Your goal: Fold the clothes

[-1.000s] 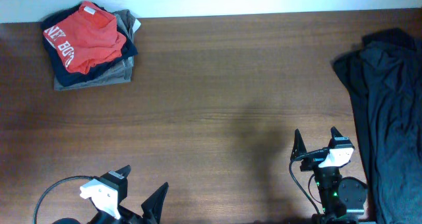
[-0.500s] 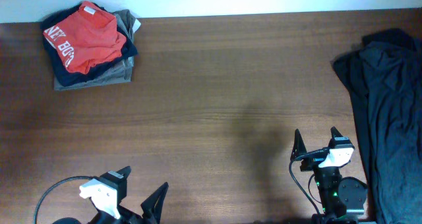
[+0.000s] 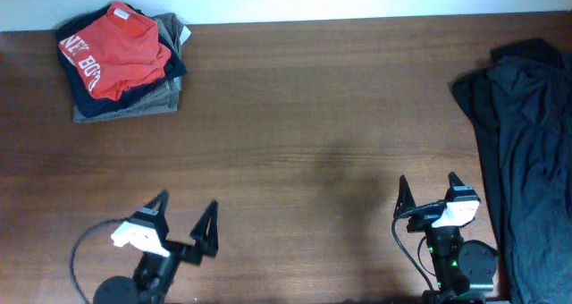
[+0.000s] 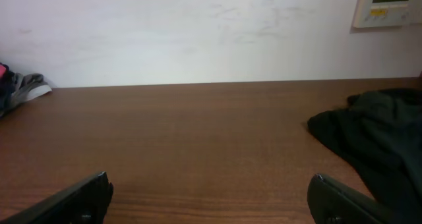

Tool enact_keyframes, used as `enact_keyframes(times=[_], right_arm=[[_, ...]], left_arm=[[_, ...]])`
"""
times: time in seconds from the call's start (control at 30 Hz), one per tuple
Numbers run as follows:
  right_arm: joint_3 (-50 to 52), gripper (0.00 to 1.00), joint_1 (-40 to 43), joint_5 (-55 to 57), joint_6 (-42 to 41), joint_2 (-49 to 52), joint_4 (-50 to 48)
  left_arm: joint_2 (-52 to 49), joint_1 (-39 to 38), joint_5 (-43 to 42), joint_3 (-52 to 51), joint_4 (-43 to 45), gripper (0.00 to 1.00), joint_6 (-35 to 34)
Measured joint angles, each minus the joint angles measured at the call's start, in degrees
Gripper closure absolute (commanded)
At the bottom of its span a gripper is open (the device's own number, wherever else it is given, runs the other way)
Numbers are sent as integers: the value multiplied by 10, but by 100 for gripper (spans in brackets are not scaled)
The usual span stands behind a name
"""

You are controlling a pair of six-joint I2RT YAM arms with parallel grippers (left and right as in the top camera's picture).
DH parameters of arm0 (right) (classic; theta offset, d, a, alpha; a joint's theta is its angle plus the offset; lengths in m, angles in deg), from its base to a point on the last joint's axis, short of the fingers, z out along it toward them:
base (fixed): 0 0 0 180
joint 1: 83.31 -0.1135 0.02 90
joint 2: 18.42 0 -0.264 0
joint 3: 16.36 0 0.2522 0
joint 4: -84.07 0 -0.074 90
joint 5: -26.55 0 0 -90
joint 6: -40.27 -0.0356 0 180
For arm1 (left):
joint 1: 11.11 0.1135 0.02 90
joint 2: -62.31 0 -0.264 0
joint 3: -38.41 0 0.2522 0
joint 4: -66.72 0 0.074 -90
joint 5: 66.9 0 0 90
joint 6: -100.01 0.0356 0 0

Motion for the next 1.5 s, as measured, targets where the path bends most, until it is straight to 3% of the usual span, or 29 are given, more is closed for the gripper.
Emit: enact_keyframes(times=[0.17,0.37,0.8,1.5], right_arm=[[0,1,0,0,0,0,0],[0,1,0,0,0,0,0],[0,1,0,0,0,0,0],[0,1,0,0,1,0,0]], left_arm=[[2,15,28,-74,143,1,-3],[3,21,97,-145,216,1,1],[4,21,131,-169,137,1,151],[4,21,133,-169,137,1,169]])
